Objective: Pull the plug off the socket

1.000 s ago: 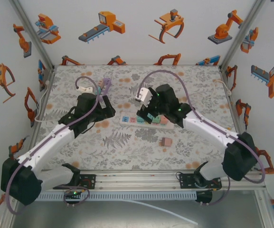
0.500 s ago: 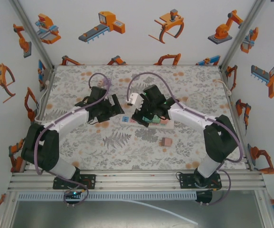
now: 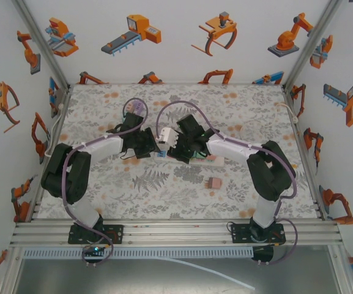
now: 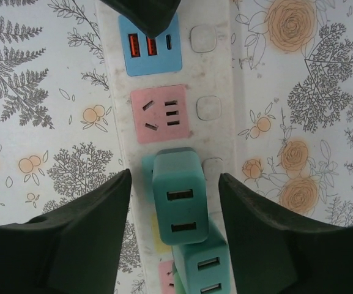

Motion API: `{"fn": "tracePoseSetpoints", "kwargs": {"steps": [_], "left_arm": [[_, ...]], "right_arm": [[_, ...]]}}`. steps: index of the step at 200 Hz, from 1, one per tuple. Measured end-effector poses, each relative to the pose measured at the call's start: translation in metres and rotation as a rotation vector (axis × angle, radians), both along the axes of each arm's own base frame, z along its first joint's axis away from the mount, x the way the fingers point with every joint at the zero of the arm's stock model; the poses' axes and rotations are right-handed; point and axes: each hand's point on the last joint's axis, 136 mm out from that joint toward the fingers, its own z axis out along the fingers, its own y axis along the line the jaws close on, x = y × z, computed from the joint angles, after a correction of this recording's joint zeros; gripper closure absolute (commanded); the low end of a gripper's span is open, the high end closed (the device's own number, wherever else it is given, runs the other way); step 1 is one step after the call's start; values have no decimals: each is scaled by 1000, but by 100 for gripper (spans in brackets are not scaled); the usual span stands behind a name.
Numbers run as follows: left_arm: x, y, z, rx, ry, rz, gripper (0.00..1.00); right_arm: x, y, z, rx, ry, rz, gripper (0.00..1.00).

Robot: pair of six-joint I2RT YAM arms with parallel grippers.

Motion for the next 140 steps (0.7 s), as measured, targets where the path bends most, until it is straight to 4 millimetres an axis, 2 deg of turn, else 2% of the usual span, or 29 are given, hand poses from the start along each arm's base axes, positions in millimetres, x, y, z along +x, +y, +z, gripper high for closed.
{"fn": "tracePoseSetpoints", "kwargs": {"steps": [32, 79, 140], "left_arm": [[-1, -3, -4, 12, 2, -3, 56], [-1, -8, -3, 41, -28, -5, 59], [-1, -11, 0, 78, -64, 2, 60]], "right_arm": [[1, 0, 1, -3, -12, 7, 53], [1, 1, 4, 3, -29, 21, 69], [-2, 1, 5, 3, -23, 33, 75]]}}
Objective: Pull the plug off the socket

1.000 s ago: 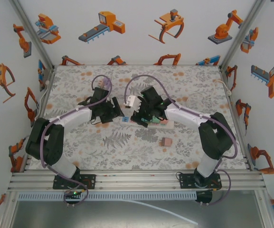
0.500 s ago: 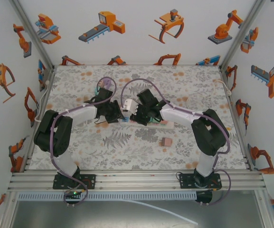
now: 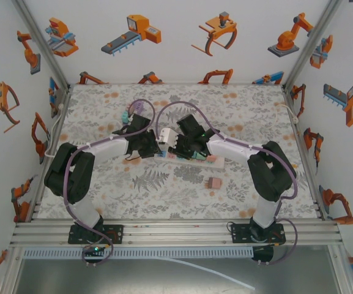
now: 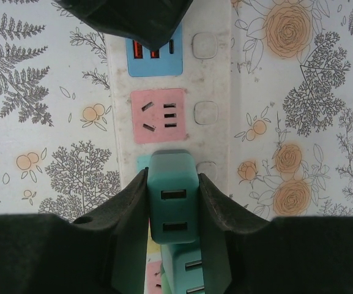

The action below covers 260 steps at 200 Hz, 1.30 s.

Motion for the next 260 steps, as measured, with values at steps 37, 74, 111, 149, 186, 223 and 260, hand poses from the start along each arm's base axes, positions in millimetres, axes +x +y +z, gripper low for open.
{"fn": "tracePoseSetpoints", "kwargs": {"steps": [37, 74, 111, 149, 186, 223, 260], "left_arm": [[-2, -5, 0, -3, -15, 6, 60], [-4, -9, 0, -19, -24, 5, 60], [-5, -8, 0, -26, -24, 17, 60], [-5, -6, 0, -25, -29, 40, 61], [-6, -4, 1, -29, -41, 63, 55], [-12, 4, 2, 0, -48, 64, 46], [-21, 13, 22, 38, -81, 23, 39]], "right_arm": [[-3, -4, 1, -12, 5, 7, 78], [-5, -8, 2, -20, 14, 4, 79], [-7, -8, 15, -2, -6, 9, 81], [-7, 0, 52, 79, -85, 38, 82], [-6, 1, 56, 85, -101, 45, 82], [-7, 0, 73, 139, -135, 22, 82], [-14, -10, 131, 329, -240, -67, 82]]}}
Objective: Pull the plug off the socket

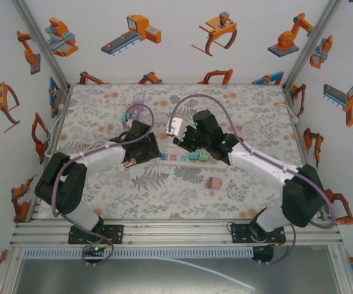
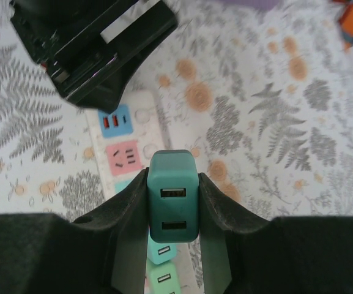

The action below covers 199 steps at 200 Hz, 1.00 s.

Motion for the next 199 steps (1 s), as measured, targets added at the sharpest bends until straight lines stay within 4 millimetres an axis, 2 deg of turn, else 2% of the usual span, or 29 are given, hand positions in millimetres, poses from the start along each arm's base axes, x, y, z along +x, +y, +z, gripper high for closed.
{"fn": "tracePoseSetpoints", "kwargs": {"steps": [24, 41, 67, 89, 110, 129, 161, 199], "left_arm": [[-2, 1, 35, -12, -79, -30, 33], [-4, 2, 67, -38, -159, -57, 29], [-15, 2, 117, -87, -284, -114, 23], [-31, 0, 157, -141, -381, -191, 17], [-51, 1, 190, -184, -464, -273, 9], [-75, 4, 210, -208, -530, -360, 2], [-123, 13, 227, -238, -628, -516, 3], [-176, 23, 235, -246, -737, -702, 3]], "right_arm": [[-1, -13, 41, 160, -66, -91, 81], [-5, -28, 64, 287, -95, -164, 82], [-14, -52, 88, 467, -98, -263, 81], [-21, -75, 97, 587, -88, -343, 81], [-29, -97, 93, 679, -56, -416, 81], [-39, -117, 81, 751, -14, -477, 82], [-50, -140, 56, 819, 69, -555, 81], [-64, -150, 26, 842, 202, -589, 82]]}}
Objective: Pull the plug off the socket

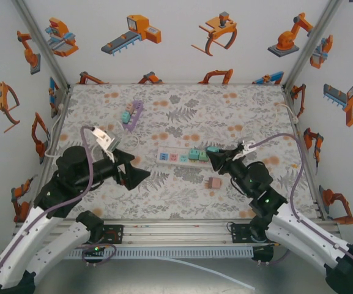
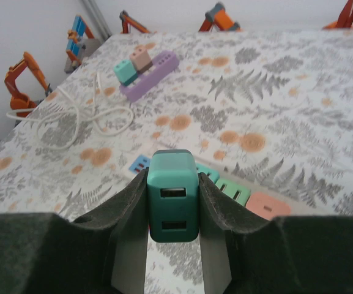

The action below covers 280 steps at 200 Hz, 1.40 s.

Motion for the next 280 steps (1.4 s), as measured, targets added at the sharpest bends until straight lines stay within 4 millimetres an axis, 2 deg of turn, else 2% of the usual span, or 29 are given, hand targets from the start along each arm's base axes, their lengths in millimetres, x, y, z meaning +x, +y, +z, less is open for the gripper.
{"fn": "tracePoseSetpoints", "kwargs": {"steps": [26, 56, 84, 129, 155, 180, 228, 280], "left_arm": [[-27, 2, -8, 53, -78, -119, 3], [-45, -3, -41, 157, -123, -263, 3], [-48, -8, -60, 223, -149, -337, 3], [-45, -14, -73, 270, -177, -385, 3], [-43, -15, -80, 288, -175, -395, 3], [-42, -15, -83, 293, -182, -399, 3], [-41, -16, -82, 291, -194, -399, 3], [-41, -15, -81, 292, -201, -392, 3]], "right_arm": [[-6, 6, -26, 4, 126, 44, 84], [-7, 16, -69, -17, 314, 72, 83], [-7, 26, -115, -43, 499, 74, 82], [-7, 40, -158, -70, 656, 68, 82], [-6, 49, -167, -78, 688, 74, 77], [-6, 56, -172, -79, 698, 84, 62], [-7, 59, -176, -80, 701, 86, 58], [-5, 53, -174, -89, 689, 52, 51]]}}
